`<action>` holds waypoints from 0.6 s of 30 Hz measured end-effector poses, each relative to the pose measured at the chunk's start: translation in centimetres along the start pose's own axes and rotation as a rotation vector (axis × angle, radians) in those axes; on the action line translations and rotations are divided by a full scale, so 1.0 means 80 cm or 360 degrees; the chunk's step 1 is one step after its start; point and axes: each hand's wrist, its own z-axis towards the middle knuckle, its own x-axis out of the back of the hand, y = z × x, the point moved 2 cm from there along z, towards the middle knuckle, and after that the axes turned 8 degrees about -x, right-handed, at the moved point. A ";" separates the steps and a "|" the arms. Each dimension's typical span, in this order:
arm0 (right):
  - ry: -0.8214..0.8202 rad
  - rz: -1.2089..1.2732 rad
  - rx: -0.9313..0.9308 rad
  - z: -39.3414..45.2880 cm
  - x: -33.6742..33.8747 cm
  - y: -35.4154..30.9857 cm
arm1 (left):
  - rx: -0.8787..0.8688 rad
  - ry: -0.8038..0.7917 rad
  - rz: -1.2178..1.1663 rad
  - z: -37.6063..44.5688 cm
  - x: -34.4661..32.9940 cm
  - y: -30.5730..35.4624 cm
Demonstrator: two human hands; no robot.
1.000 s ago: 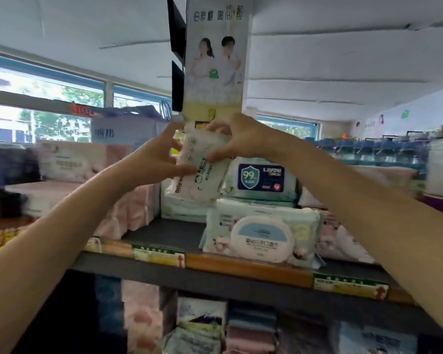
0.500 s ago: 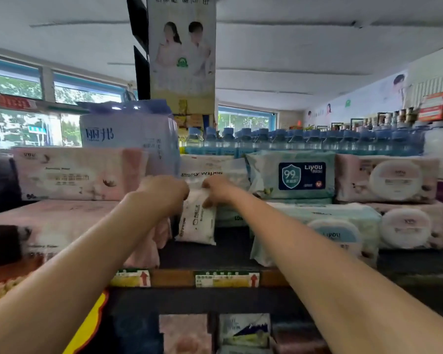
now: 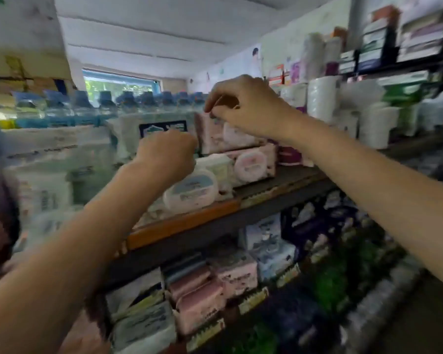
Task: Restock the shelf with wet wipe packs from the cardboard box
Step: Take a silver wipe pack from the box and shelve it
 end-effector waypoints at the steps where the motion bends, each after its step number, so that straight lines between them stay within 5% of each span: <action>1: -0.0016 -0.0069 -0.0110 -0.033 0.028 0.032 | -0.0153 0.0088 -0.0106 0.011 0.005 0.044; 6: -0.0201 -0.0407 -0.0918 -0.257 0.162 0.185 | -0.0967 0.0265 -0.0638 0.019 0.017 0.310; 11: -0.0362 -0.0449 -0.1883 -0.556 0.283 0.267 | -0.1649 0.0014 -0.0924 -0.058 0.009 0.598; 18: -0.0186 -0.0173 -0.2761 -0.938 0.365 0.320 | -0.2339 -0.0462 -0.0938 -0.228 -0.015 0.918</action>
